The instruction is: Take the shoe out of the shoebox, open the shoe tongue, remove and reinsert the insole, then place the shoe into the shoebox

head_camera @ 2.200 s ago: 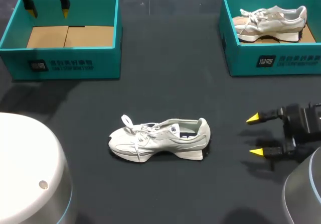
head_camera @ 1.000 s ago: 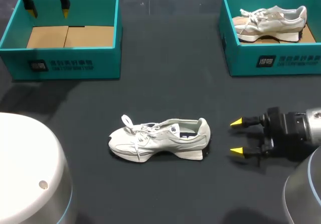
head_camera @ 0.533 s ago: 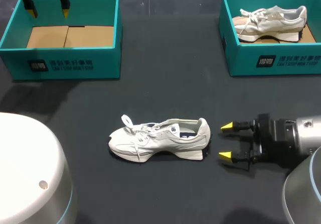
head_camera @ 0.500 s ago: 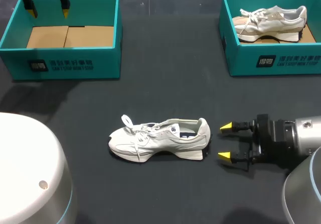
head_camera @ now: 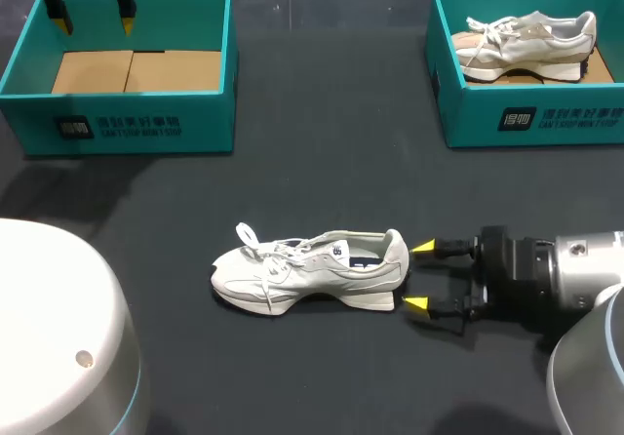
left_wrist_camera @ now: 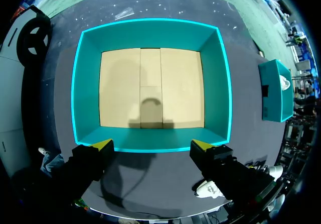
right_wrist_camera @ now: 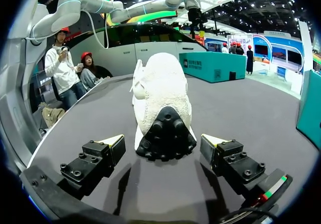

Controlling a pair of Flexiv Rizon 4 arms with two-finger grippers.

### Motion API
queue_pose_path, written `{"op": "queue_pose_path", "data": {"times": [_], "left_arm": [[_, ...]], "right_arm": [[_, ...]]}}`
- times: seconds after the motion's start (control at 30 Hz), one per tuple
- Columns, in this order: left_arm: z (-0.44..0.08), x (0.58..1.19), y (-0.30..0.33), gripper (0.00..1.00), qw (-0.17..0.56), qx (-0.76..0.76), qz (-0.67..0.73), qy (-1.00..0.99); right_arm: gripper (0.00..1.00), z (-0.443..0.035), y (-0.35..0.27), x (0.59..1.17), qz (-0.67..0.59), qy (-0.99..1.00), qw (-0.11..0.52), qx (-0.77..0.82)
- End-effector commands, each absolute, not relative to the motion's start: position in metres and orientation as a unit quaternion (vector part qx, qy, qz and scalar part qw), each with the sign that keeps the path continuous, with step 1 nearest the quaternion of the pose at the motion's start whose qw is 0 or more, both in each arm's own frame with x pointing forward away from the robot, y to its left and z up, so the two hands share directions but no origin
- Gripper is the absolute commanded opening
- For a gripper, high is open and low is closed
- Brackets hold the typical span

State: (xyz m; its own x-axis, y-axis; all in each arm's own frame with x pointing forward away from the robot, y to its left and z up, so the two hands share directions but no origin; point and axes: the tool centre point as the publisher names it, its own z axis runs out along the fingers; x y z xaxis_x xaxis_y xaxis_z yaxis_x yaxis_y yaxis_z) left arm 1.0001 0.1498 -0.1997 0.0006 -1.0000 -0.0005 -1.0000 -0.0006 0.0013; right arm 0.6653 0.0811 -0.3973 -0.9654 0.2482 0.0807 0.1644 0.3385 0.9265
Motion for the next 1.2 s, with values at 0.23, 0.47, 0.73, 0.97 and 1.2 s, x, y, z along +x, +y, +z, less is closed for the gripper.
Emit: {"op": "queue_pose_path", "data": {"times": [0.23,0.47,0.73,0.97,1.2], "left_arm": [[-0.200,1.000,0.150,1.00,0.000,0.707,-0.001,-0.707],[-0.200,1.000,0.150,1.00,0.000,0.707,-0.001,-0.707],[-0.200,1.000,0.150,1.00,0.000,0.707,-0.001,-0.707],[-0.200,1.000,0.150,1.00,0.000,0.707,-0.001,-0.707],[-0.200,1.000,0.150,1.00,0.000,0.707,-0.001,-0.707]], "right_arm": [[1.00,-0.406,0.105,0.674,0.558,0.820,0.030,0.126],[1.00,-0.409,0.113,0.678,0.556,0.821,0.020,0.125],[1.00,-0.409,0.121,0.680,0.555,0.823,0.013,0.122],[1.00,-0.406,0.115,0.679,0.550,0.825,0.018,0.127],[1.00,-0.407,0.105,0.681,0.548,0.827,0.008,0.126]]}}
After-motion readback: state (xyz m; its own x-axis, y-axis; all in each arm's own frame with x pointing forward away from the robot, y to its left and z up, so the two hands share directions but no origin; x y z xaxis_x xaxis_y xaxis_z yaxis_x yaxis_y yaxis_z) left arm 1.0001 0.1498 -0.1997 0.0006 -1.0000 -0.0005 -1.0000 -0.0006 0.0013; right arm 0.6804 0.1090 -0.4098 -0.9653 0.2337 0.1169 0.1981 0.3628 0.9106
